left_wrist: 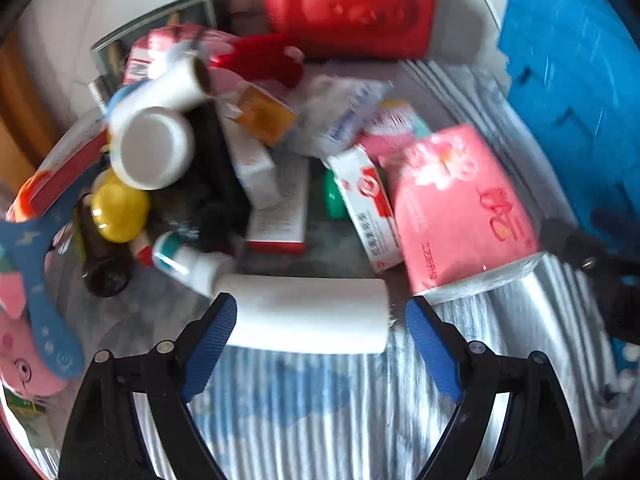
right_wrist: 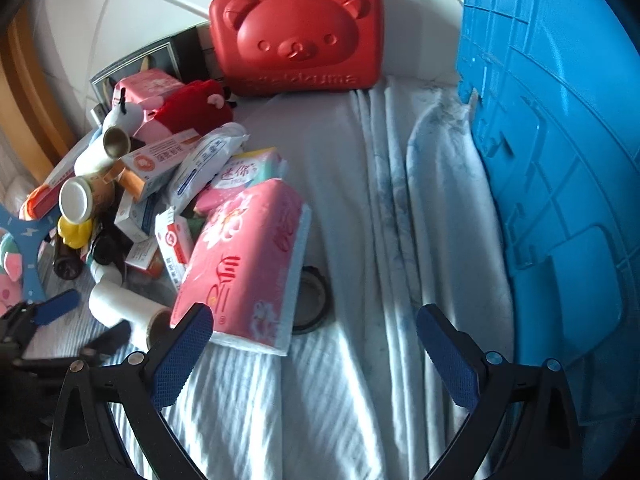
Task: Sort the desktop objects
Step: 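Grasp the white paper roll with the left gripper while the right grasps the pink tissue pack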
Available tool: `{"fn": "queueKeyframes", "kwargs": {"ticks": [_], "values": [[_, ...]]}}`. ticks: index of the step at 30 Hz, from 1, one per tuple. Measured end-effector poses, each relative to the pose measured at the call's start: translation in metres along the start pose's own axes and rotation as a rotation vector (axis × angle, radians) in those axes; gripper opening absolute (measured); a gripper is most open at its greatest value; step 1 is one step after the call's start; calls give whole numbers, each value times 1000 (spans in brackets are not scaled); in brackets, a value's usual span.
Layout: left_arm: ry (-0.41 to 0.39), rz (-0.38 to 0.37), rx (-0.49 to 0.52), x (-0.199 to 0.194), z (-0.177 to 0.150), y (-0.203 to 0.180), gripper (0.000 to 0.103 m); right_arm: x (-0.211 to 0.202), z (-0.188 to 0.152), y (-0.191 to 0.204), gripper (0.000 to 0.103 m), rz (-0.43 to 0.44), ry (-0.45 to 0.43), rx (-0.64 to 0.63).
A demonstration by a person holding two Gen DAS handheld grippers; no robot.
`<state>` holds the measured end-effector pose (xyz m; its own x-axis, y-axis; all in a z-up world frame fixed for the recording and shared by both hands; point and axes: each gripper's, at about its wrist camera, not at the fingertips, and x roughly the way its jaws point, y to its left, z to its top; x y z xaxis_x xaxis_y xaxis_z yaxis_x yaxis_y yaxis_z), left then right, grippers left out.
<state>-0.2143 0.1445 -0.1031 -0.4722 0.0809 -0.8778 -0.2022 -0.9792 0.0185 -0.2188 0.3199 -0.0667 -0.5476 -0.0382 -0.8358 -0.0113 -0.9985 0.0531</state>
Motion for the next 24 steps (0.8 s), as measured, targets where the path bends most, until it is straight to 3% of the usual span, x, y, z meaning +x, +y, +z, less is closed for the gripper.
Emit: {"fn": "queueKeyframes", "kwargs": {"ticks": [2,3,9,14,17,19,22,24], "values": [[-11,92,67,4,-2,-11,87,1,1,-1,103,3,3,0],[1,103,68,5,-3,-8,87,3,0,-1,103,4,8,0],[90,131,-43,2,-36,66,88,14,-3,11,103,32,37,-21],[148,233,-136,-10,-60,126,88,19,-5,24,103,47,56,-47],[157,166,-244,-28,-61,148,87,20,-5,27,103,44,69,-55],[108,101,-286,-45,-52,149,87,19,-4,28,103,40,73,-52],[40,80,-283,-48,-29,142,88,21,-1,30,103,30,83,-47],[43,87,-268,-33,-19,137,87,25,3,34,103,6,96,-46]]}}
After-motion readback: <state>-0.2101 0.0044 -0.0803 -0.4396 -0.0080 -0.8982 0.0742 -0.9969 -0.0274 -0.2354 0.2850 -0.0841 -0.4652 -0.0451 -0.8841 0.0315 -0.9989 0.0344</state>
